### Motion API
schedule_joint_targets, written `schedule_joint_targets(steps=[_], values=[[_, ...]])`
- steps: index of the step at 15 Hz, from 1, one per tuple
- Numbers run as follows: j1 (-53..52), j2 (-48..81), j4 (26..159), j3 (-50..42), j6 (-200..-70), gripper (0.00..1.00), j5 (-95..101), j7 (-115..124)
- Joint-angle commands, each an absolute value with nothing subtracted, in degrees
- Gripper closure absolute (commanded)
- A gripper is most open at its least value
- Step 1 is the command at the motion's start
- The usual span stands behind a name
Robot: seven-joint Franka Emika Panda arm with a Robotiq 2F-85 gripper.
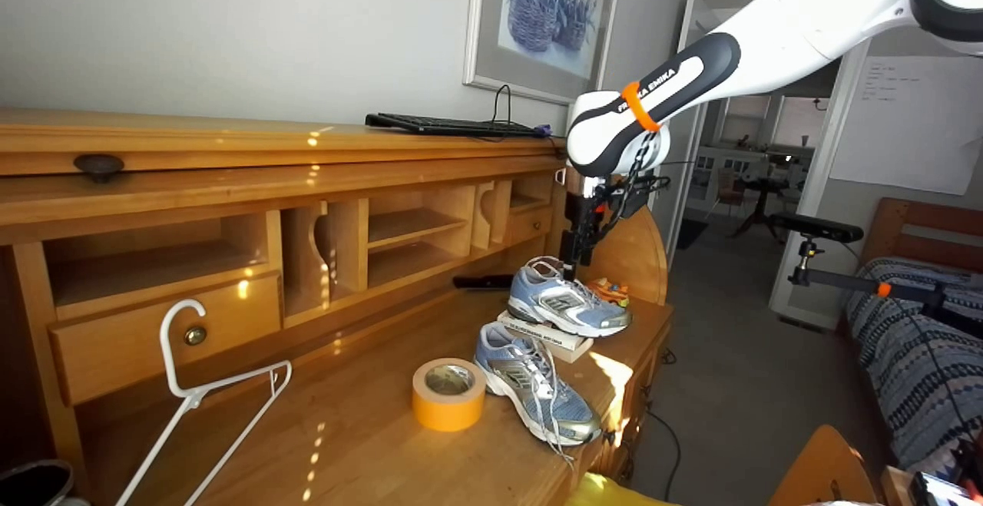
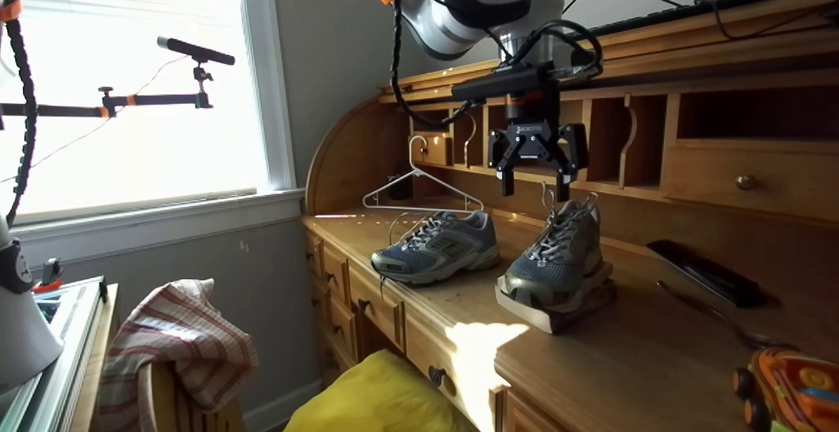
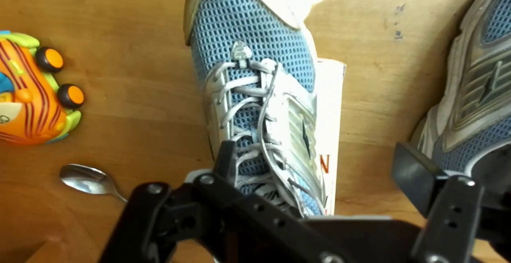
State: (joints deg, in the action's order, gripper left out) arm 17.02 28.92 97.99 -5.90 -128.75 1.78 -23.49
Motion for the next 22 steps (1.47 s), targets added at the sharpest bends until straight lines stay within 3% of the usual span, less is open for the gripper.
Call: schedule_joint_targets(steps=[1,4,6,10,12,13,15,18,20,22], values=[[17.55,26.61,105.68,-5.63,-138.31,0.00,2.17,-25.74],[18.15,26.55,108.27,-5.09,-142.18,0.00,1.18,-26.41],[18.41,26.40,109.44,-4.89,-143.52,0.08,0.87,-26.46],[18.98,25.36,110.89,-4.38,-143.92,0.02,0.12,-26.90],[19.32,25.02,111.23,-4.15,-143.65,0.07,-0.50,-27.15],[19.36,24.84,111.41,-4.17,-143.76,0.26,-0.65,-27.13],[19.40,24.90,111.38,-4.29,-143.82,0.33,-0.71,-27.11],[19.51,25.10,111.45,-4.51,-143.71,0.57,-0.53,-26.99],[19.45,25.12,111.70,-4.89,-143.92,0.25,0.04,-26.68],[19.32,25.01,111.82,-5.39,-144.21,0.16,0.69,-26.31]])
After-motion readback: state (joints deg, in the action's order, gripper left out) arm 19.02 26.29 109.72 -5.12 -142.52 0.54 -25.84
